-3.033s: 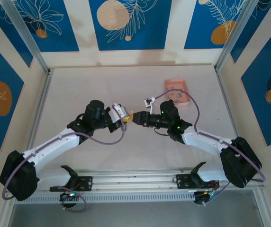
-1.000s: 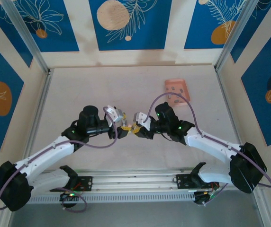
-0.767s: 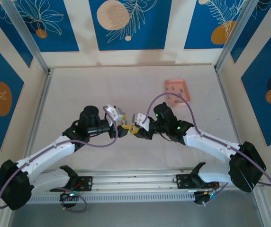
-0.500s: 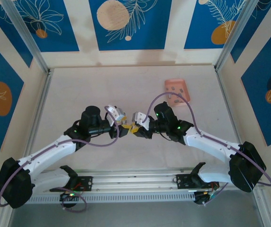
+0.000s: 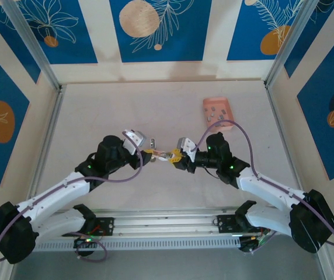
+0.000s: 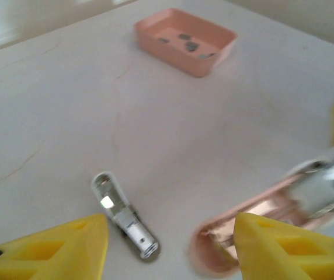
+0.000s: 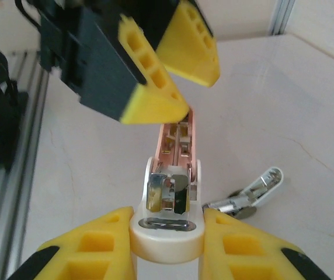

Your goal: Load the staples into the stapler

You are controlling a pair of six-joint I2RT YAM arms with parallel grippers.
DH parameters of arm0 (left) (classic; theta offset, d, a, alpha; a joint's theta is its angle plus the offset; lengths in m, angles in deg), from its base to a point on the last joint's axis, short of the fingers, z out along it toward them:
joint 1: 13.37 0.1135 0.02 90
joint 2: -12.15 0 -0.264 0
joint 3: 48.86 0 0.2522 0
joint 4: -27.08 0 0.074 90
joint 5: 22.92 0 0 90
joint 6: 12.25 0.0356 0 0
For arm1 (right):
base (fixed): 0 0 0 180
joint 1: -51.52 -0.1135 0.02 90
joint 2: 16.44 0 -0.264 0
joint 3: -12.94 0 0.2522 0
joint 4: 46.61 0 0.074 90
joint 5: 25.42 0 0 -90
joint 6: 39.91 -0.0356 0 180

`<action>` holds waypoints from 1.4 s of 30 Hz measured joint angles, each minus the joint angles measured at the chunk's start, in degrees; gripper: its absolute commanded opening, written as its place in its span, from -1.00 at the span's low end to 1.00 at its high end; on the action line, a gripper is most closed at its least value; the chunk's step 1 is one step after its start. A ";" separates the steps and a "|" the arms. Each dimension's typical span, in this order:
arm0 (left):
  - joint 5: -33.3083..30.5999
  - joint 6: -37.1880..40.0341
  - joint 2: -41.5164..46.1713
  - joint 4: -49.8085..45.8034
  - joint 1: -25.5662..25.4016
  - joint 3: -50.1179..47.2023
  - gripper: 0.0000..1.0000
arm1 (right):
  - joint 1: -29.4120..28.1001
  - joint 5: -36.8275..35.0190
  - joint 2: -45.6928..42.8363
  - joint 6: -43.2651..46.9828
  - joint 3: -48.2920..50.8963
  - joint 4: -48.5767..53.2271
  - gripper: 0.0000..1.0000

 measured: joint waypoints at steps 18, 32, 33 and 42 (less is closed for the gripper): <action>-8.68 -28.70 7.45 4.87 0.35 -3.10 0.20 | -1.84 -15.37 -0.46 -21.09 9.49 -22.51 -1.00; -7.17 -48.74 0.48 10.86 0.35 -3.21 0.22 | -6.51 -17.51 6.62 -23.10 6.54 -27.91 -1.00; -7.13 -49.27 0.28 10.93 0.35 -3.21 0.21 | -6.64 -17.55 6.86 -23.10 6.21 -28.02 -1.00; -5.22 -52.63 -1.73 17.68 0.35 -3.21 0.07 | -7.52 -17.64 10.36 -23.06 3.98 -29.16 -1.00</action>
